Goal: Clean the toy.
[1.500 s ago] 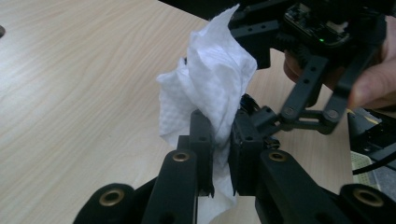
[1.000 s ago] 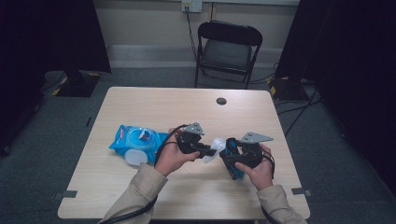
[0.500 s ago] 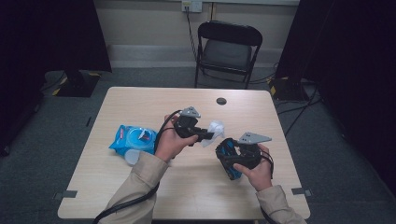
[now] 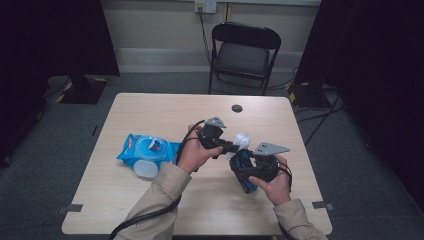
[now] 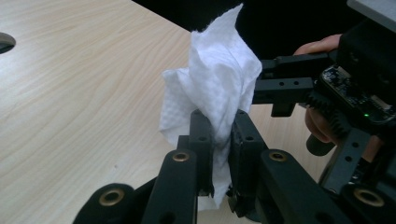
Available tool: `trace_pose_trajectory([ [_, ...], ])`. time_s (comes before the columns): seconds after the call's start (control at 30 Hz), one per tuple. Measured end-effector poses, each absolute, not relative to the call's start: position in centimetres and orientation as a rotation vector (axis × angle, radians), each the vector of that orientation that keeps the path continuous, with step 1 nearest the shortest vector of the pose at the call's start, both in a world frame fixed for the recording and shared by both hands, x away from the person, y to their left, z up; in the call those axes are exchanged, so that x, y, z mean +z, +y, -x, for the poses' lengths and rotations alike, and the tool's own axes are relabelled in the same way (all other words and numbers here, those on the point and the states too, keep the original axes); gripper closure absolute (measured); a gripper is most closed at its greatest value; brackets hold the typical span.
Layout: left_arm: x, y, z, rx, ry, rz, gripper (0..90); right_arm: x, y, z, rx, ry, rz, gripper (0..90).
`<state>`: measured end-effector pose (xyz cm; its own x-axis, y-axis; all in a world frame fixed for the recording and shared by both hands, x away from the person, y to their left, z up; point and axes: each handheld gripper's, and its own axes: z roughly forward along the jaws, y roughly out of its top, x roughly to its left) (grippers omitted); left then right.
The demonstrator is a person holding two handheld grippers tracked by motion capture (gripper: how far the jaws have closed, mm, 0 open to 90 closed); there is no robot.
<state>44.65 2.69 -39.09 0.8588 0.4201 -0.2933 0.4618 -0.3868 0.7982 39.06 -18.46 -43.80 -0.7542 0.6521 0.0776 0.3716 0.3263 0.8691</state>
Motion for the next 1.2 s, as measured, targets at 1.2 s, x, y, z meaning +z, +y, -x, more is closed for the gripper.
trace_pose_trajectory([
  [1.2,-39.8,4.1,-42.1,-0.094,0.598,-2.082,81.5,-44.0,-19.5,-39.7,1.368,2.267,-0.983,25.5],
])
